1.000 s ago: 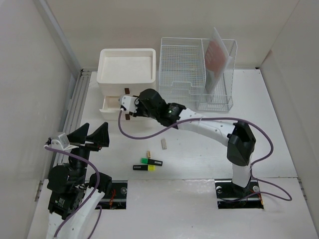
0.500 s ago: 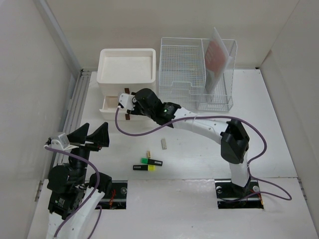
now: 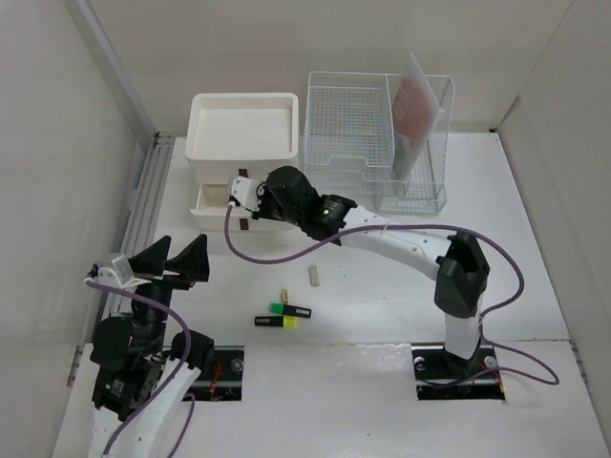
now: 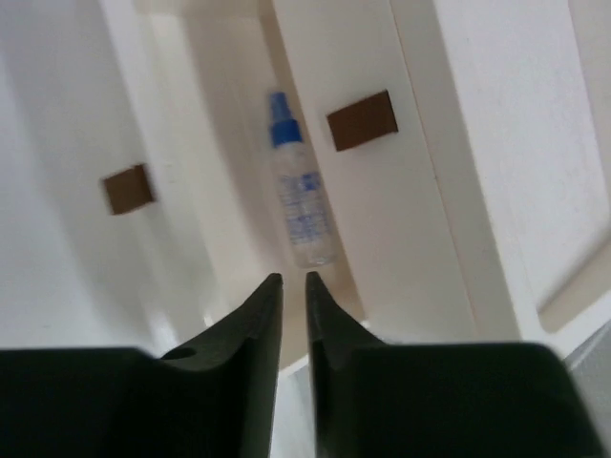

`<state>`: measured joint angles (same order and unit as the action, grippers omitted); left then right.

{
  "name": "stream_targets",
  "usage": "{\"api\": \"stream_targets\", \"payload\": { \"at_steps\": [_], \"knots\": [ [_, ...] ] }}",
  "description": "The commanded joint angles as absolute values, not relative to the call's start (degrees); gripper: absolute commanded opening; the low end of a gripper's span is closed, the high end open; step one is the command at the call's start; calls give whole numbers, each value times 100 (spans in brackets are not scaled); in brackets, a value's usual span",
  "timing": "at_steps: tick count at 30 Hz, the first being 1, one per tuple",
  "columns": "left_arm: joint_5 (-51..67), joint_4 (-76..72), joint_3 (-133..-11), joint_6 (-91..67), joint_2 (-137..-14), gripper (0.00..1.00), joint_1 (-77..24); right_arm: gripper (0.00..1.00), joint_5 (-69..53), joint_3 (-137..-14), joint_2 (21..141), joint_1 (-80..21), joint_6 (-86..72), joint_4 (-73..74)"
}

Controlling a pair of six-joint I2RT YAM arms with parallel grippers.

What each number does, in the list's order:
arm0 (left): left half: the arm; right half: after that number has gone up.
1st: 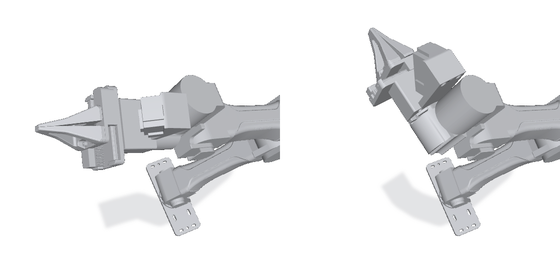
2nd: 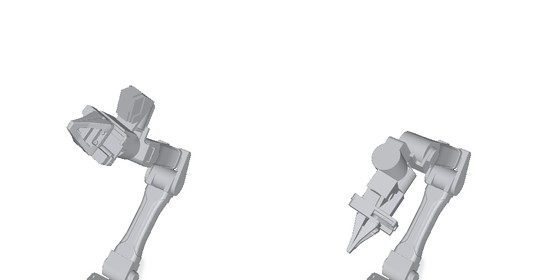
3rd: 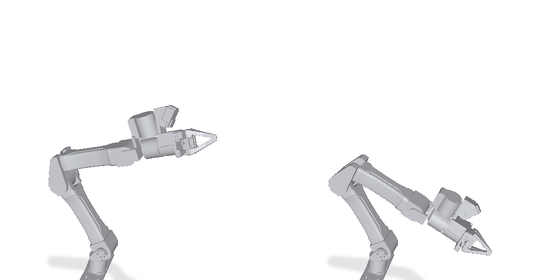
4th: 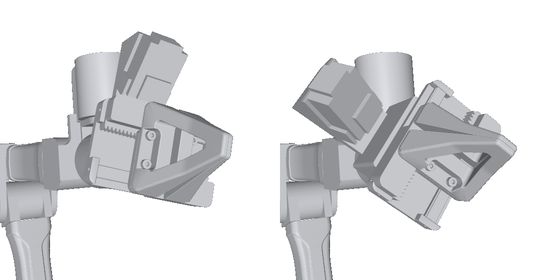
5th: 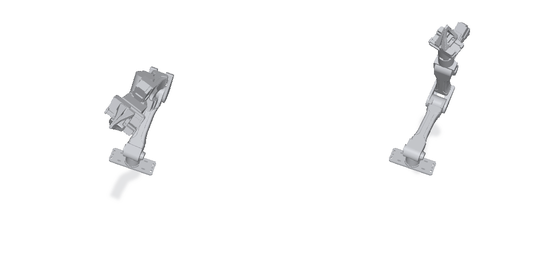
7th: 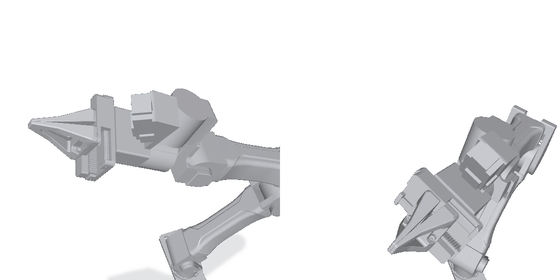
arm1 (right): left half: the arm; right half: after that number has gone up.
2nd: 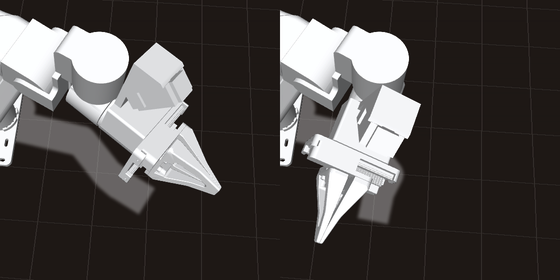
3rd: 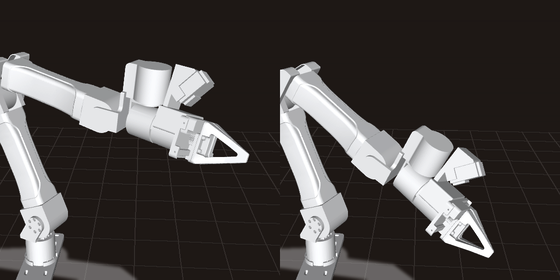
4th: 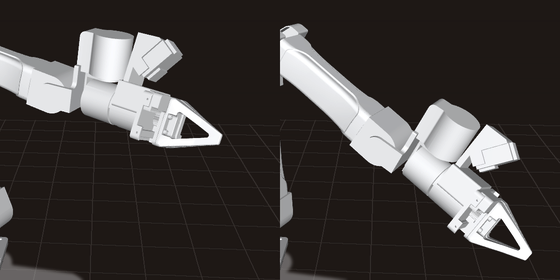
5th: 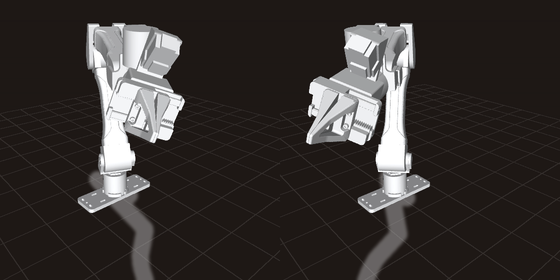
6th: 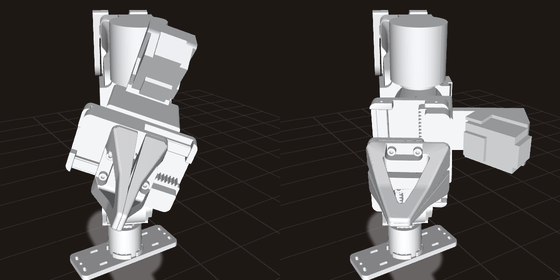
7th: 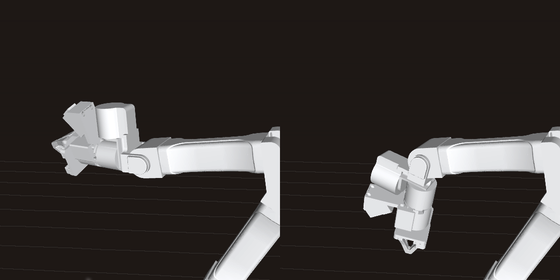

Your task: Organize the desk

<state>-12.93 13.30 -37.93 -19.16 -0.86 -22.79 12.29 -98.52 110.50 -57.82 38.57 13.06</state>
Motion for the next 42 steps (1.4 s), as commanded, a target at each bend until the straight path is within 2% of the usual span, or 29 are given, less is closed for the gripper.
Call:
{"api": "stream_targets", "payload": {
  "at_steps": [1, 2, 3, 4, 6, 8, 10, 13, 17, 26, 42],
  "knots": [
    [-1327, 1151, -3771, -1925, -53, 100, -2294, 18, -66, -9696, 10310, -5827, 3691, 1272],
    [-1327, 1151, -3771, -1925, -53, 100, -2294, 12, -531, -9694, 10240, -5827, 3787, 1509],
    [-1327, 1151, -3771, -1925, -53, 100, -2294, 4, -1606, -9694, 10239, -5766, 3910, 1808],
    [-1327, 1151, -3771, -1925, -53, 100, -2294, 0, -2113, -9851, 10239, -5766, 4050, 2115],
    [-1327, 1151, -3771, -1925, -53, 100, -2294, 0, -3524, -10080, 10484, -5766, 4822, 3344],
    [-1327, 1151, -3771, -1925, -53, 100, -2294, 0, -4067, -10613, 10809, -5766, 5393, 4519],
    [-1327, 1151, -3771, -1925, -53, 100, -2294, 0, -4192, -10950, 11354, -5766, 5484, 4955],
    [-1327, 1151, -3771, -1925, -53, 100, -2294, 0, -3668, -11127, 11637, -5766, 5484, 4870],
    [-1327, 1151, -3771, -1925, -53, 100, -2294, 0, -2781, -10618, 11576, -5766, 4861, 3729],
    [-1380, 1204, -3771, -1925, 52, 100, -2294, 2, -1416, -10380, 11750, -5766, 4035, 2375],
    [-1380, 1204, -3771, -1925, 53, 100, -2294, 4, 175, -10750, 12296, -5766, 3753, 1512]
  ]
}}
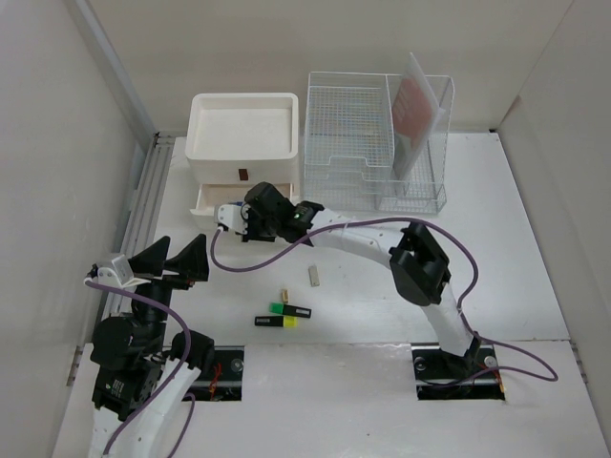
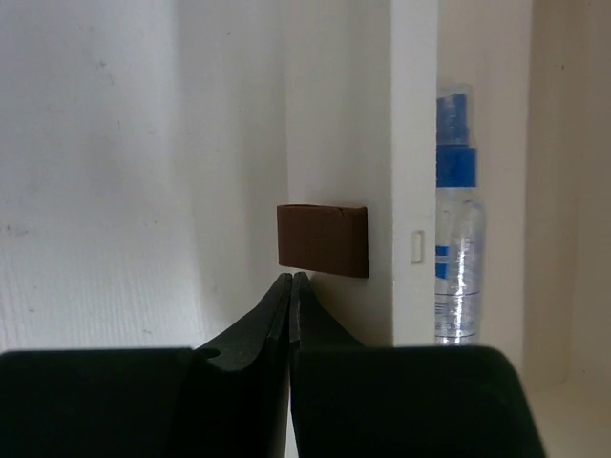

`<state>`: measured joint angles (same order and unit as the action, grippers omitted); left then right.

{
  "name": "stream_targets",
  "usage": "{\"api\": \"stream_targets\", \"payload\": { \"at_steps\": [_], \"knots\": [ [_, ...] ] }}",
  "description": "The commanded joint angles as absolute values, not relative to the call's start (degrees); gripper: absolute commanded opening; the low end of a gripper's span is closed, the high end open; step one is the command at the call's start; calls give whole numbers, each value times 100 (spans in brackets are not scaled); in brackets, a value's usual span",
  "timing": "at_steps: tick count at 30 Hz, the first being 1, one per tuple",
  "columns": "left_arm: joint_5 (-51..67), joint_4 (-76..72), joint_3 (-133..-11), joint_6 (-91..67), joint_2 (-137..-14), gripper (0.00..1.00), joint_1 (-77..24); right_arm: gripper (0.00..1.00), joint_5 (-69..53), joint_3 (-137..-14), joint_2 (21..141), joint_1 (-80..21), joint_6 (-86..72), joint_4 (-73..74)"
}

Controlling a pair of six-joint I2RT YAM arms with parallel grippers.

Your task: Organize the desk

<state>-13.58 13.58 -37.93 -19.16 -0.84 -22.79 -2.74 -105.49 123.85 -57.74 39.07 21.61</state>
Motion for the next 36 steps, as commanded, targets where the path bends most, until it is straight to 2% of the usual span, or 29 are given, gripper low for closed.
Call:
{"api": "stream_targets", "payload": {
  "at_steps": [1, 14, 36],
  "knots": [
    [-1380, 1204, -3771, -1925, 53, 100, -2294, 4, 228, -10749, 12296, -5766, 3753, 1433],
    [-1380, 1204, -3771, -1925, 53, 100, -2294, 5, 765, -10644, 12296, -5766, 3647, 1037],
    [-1380, 1204, -3771, -1925, 53, 100, -2294, 5, 1029, -11188, 12639, -5661, 3867, 1037]
  ]
}}
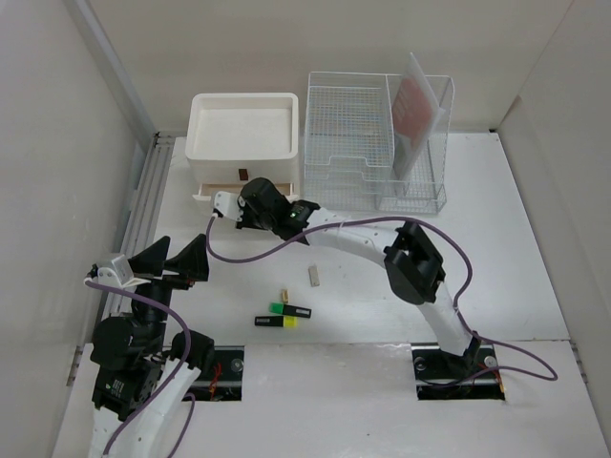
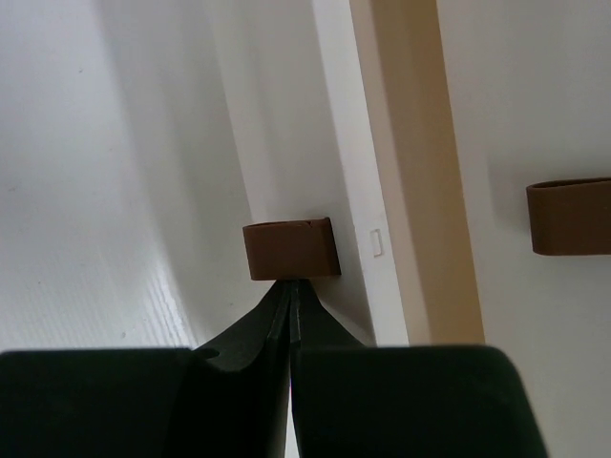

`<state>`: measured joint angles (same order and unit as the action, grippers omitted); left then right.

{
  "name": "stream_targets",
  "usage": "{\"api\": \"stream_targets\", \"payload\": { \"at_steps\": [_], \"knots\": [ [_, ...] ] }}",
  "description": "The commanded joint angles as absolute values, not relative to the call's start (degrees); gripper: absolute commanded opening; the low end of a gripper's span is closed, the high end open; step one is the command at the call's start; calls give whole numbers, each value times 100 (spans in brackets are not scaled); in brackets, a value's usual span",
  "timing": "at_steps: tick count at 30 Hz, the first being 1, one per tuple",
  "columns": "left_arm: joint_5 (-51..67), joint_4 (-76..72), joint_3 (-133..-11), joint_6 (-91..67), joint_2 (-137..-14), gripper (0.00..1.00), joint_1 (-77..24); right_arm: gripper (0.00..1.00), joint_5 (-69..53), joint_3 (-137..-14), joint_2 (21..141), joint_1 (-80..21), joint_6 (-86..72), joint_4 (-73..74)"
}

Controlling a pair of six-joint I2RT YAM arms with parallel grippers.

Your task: Organize the desk

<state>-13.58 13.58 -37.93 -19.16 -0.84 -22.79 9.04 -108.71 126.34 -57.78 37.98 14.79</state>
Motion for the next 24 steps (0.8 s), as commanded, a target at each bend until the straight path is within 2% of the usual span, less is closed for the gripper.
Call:
{"api": "stream_targets", "payload": {
  "at_steps": [1, 24],
  "knots": [
    [-1380, 1204, -3771, -1925, 53, 100, -2294, 5, 1028, -11188, 12639, -5660, 3867, 1037],
    [-1380, 1204, -3771, -1925, 53, 100, -2294, 7, 738, -11540, 12850, -5502, 3973, 984]
  ]
}}
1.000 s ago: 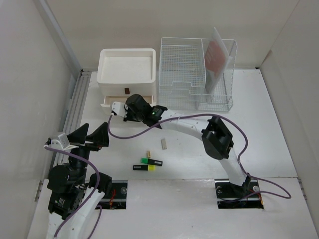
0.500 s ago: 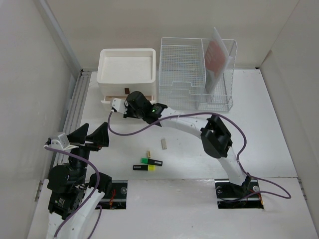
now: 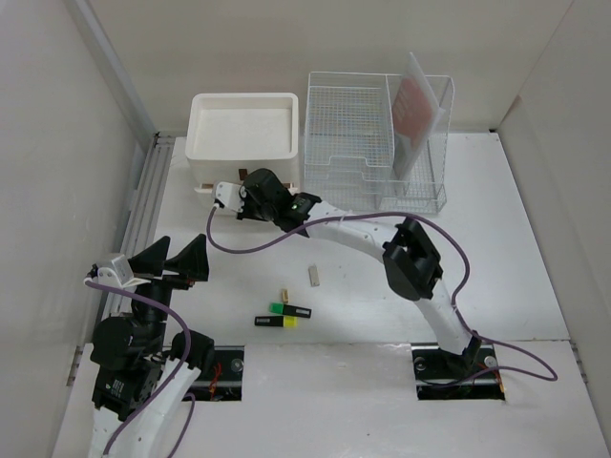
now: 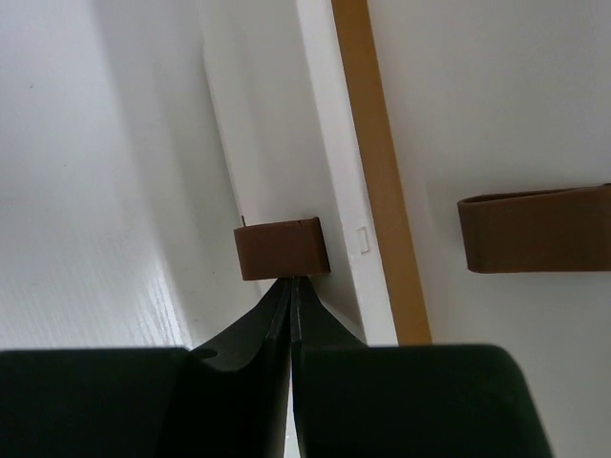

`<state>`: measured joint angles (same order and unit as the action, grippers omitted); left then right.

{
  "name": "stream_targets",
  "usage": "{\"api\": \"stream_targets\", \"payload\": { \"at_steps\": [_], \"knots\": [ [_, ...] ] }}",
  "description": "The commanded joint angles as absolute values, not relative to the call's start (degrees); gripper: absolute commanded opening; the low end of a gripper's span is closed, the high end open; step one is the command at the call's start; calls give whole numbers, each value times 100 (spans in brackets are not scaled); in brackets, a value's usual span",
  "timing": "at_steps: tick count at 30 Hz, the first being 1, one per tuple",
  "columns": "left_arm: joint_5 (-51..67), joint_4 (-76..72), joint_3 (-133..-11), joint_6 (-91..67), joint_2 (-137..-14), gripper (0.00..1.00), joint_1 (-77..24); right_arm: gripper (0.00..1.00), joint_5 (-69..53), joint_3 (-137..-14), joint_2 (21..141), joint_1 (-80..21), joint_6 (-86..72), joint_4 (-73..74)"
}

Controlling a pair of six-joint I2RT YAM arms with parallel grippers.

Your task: Organize the desk

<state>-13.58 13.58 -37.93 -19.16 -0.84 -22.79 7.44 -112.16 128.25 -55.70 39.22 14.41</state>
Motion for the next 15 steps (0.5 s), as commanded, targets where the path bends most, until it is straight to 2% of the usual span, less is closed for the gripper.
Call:
{"api": "stream_targets", "payload": {
  "at_steps": [1, 15],
  "knots": [
    [-1380, 1204, -3771, -1925, 53, 100, -2294, 7, 738, -11592, 12850, -5502, 3973, 984],
    [-1380, 1204, -3771, -1925, 53, 100, -2294, 7, 1107, -11769, 13060, -5449, 4078, 984]
  ]
}}
